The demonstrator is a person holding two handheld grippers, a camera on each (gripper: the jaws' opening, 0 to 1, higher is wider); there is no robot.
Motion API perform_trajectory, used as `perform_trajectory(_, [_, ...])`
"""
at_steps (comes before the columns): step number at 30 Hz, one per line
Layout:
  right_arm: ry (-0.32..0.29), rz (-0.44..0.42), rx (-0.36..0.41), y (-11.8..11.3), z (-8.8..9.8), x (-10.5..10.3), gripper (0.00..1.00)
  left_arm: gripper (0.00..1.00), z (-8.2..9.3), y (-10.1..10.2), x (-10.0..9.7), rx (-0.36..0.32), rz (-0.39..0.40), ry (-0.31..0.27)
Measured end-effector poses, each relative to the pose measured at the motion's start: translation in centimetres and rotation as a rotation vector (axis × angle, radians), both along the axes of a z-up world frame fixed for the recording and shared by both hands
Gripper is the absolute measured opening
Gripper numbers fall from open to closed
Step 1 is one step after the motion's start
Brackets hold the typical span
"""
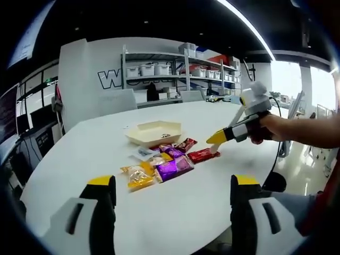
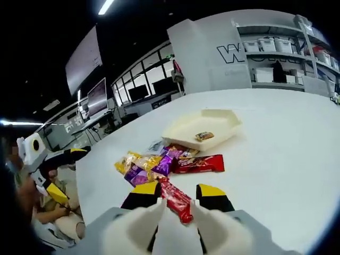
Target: Place the target food into the container with the food tongs after gripping and lifting it, then release it inside without dropping or visibly crushing the food.
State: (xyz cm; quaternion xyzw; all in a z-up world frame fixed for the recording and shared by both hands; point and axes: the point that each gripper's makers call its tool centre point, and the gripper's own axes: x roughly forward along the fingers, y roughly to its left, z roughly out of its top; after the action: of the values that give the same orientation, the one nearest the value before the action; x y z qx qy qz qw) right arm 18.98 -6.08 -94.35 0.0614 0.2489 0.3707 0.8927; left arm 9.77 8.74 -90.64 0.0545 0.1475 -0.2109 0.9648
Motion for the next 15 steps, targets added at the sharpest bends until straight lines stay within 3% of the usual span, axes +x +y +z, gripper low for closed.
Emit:
perform_trajectory(6, [-0.017, 0.027, -0.019, 0.9, 0.1, -1.0, 0.21, 0.87, 0.7, -0.1, 0.1, -0.008, -0.001, -0.016])
perform_trajectory(15, [-0.075, 0.056, -0.040, 1.6, 1.6, 0.2, 0.21, 0.87, 0.6, 0.0, -0.1, -0.012, 0.005, -0.015])
